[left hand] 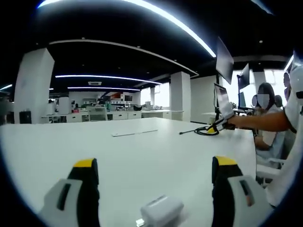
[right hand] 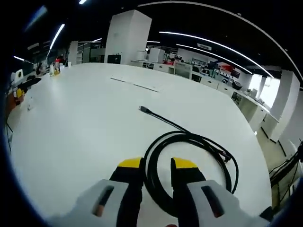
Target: Plug the desk Type‑C cable into the charger adapter.
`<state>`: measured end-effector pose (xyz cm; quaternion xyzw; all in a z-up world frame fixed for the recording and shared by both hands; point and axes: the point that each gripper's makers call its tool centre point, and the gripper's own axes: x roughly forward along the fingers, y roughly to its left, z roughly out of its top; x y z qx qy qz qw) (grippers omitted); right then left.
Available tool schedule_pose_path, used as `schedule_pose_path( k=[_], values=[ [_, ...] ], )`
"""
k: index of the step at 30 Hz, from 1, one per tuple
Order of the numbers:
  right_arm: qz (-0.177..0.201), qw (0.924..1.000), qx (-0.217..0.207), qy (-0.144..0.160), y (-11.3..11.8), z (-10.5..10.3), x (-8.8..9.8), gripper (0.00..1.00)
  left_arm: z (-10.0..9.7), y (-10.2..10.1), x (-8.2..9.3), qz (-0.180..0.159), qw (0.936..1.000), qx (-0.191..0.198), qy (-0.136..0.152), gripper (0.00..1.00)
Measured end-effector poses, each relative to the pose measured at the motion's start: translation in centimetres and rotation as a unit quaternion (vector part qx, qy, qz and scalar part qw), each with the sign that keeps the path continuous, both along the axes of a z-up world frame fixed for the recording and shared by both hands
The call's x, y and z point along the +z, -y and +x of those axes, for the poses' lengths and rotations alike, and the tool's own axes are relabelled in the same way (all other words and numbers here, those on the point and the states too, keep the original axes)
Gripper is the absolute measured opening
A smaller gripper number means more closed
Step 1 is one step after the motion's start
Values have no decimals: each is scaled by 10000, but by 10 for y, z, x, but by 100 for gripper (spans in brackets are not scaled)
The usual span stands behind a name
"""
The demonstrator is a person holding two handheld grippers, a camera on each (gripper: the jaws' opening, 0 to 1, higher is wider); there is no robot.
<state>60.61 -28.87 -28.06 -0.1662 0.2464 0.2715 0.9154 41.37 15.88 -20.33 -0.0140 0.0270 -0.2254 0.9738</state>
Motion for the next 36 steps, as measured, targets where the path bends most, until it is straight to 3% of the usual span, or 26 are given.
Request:
schedule_pose_path(
  k=[4,12,15,20,26,36],
  values=[
    [-174,9995,55,-256,1,-1,-6,16,-1,-1,-1,79,10000,7,-7,100],
    [-141,9983,63,-569,-2,-4,-9,11,0,-4,-3,189,9998,34,-14,100],
    [-184,9978,101,-633,-4,-4,-10,10,-4,-4,6,181,9996,38,200,100],
    [-156,9959,116,-883,-7,-6,-11,7,-3,-2,0,306,9995,24,113,100],
    [-197,9930,71,-1160,-7,-7,-13,2,-4,-3,5,267,9994,59,200,100],
    [-310,9915,22,-1267,-5,-6,-13,1,-5,-5,4,313,9993,84,202,100]
  ],
)
